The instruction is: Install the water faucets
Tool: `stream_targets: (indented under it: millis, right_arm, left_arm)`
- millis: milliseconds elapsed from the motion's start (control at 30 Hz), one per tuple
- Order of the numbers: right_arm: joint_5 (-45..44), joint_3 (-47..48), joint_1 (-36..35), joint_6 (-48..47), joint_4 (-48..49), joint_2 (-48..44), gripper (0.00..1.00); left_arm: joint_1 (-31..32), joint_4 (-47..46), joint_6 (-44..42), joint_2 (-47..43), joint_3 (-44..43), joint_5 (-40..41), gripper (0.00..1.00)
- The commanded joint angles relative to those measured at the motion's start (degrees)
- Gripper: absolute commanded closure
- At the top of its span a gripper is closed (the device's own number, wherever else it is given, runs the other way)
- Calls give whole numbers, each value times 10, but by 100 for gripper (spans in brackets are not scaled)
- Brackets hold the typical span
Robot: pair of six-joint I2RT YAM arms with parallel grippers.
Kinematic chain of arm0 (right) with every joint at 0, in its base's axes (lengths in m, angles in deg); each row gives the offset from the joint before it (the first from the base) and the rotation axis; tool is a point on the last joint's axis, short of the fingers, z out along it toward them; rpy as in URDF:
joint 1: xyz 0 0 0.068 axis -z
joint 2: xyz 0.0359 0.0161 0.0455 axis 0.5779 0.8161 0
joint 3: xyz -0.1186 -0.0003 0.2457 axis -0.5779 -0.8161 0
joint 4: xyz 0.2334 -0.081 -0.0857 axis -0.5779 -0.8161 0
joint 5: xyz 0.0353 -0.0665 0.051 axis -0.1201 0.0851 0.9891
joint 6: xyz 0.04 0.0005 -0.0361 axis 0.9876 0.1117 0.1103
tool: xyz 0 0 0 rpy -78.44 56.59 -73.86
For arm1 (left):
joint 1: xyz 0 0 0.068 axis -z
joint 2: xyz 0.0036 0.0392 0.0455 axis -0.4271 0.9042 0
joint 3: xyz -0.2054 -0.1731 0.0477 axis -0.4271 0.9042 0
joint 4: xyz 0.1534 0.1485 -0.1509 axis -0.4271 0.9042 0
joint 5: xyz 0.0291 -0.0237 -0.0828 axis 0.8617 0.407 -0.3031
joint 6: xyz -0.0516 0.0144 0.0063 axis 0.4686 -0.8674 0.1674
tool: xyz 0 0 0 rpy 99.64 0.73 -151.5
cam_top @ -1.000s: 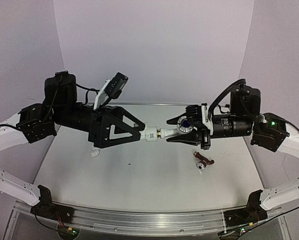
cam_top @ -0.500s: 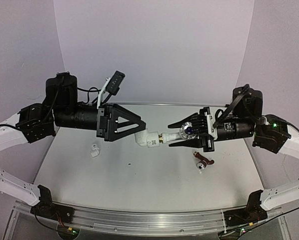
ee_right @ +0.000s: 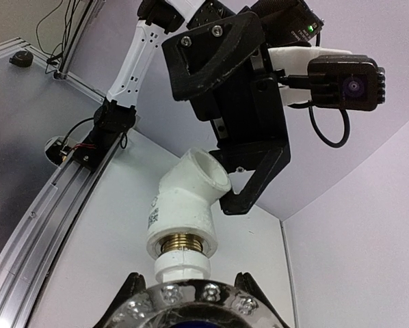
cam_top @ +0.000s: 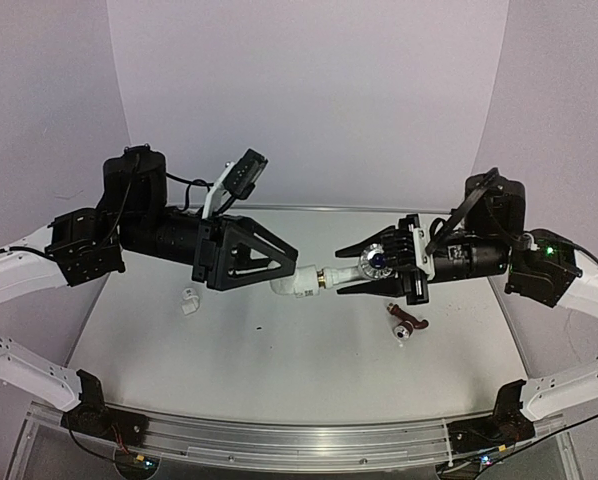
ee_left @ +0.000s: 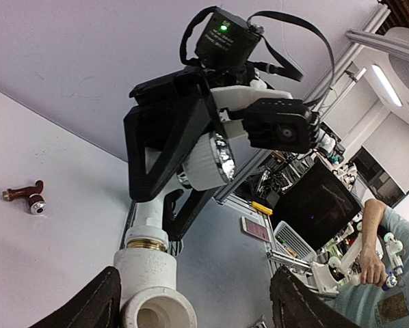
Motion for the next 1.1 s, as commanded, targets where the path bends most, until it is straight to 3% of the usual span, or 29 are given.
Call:
stream_targets:
  millis: [0, 233, 567, 800, 1067]
  right_arm:
    - [-17, 31, 1, 24, 33, 3, 100]
    - [-41, 48, 0, 56, 36, 15, 100]
    - [-53, 66, 1, 105, 57, 21, 100]
    - [-60, 70, 0, 127, 68, 23, 100]
    - [-46, 70, 0, 155, 78, 19, 100]
  left_arm:
    - [2, -34, 0, -9, -3, -59, 29]
    - [2, -20, -4, -1, -6, -84, 38]
    - [2, 8, -17, -6, 2, -48, 38]
    - [2, 13, -20, -9, 6, -38, 33]
    - [2, 11, -21, -21, 14, -12, 16]
